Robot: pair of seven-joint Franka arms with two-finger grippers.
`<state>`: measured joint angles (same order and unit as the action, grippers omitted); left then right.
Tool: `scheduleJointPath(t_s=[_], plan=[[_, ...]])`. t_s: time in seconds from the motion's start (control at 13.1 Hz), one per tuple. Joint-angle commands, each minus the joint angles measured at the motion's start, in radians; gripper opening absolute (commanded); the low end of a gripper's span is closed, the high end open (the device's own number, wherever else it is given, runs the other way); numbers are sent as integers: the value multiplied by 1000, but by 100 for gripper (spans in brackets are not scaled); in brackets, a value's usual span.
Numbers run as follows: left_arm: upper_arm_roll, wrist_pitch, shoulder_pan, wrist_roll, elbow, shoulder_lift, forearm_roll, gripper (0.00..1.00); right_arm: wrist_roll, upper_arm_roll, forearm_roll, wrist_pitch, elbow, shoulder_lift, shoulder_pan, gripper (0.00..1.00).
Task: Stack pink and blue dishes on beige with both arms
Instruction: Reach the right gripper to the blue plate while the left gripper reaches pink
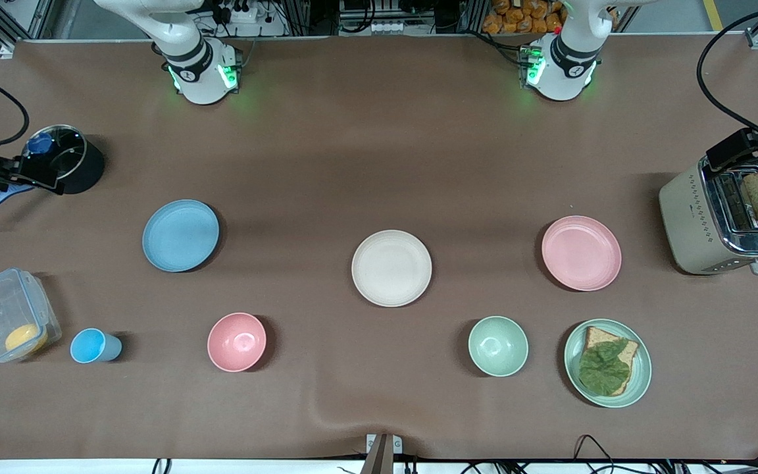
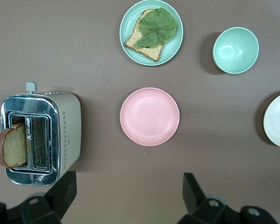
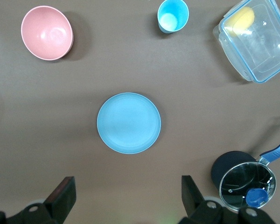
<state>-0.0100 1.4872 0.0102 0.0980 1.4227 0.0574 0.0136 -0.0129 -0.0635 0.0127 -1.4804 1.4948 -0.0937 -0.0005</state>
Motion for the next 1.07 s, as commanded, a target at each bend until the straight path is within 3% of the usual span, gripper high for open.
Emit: scheduleJointPath(t_s=[0.0,0.31,0.46,0.84,0.99], plan=[[1,-16,-3,12,-2,-10,-7,100,5,7,-5,-4,22,22,-9,100],[-4,-16,-3,-56,11,19,20,100,5,7,-5,-4,22,22,-10,100],[-5,57,-13,-49,143,16,34,100,10,5,-5,-3,22,22,-12,100],[-7,500,-74,-38,525,4,46,100,42,-2,-10,43,25,-3,-47,100],[-7,643,-81,-38,616,42,46,100,66,1,-7,35,57,-9,-97,100]])
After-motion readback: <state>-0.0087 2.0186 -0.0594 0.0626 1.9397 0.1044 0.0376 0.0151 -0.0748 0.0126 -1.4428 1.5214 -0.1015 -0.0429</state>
